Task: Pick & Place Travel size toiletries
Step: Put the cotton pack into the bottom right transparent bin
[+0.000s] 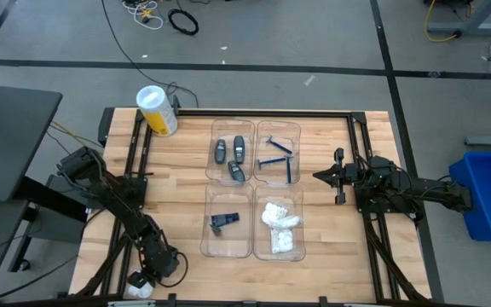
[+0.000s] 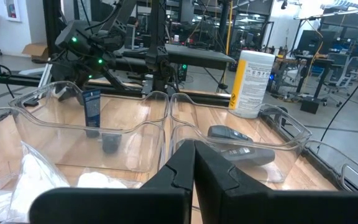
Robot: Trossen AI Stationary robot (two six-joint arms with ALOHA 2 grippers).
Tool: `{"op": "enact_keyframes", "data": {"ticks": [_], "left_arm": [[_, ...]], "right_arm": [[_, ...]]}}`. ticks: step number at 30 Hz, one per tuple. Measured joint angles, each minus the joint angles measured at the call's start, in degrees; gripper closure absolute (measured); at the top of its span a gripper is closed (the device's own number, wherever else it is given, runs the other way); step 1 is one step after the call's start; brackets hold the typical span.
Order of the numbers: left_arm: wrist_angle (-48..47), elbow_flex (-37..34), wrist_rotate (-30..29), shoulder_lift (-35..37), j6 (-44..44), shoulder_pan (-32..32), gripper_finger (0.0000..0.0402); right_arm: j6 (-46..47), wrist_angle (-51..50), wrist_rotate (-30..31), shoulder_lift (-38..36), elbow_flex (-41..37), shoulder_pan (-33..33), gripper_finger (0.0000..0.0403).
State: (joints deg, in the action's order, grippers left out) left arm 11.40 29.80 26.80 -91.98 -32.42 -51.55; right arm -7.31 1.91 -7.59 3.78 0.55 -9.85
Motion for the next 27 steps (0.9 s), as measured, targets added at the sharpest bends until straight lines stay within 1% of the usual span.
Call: {"op": "enact_keyframes", "data": {"ticks": [12, 21, 27], "left_arm": [[-3.46, 0.02, 2.7, 0.07, 0.33, -0.07, 0.0328], [-3.3, -0.02, 2.89, 0.12, 0.88, -0.04, 0.0393], [-3.07, -0.07, 2.97, 0.13, 0.9, -0.04, 0.039]], "right_arm": [[0.0, 0.0, 0.01, -0.01, -0.01, 0.02, 0.0389], [0.0, 0.01, 0.0, 0.0, 0.01, 0.01, 0.0389], [0.0, 0.01, 0.0, 0.0, 0.0, 0.01, 0.0389]]}}
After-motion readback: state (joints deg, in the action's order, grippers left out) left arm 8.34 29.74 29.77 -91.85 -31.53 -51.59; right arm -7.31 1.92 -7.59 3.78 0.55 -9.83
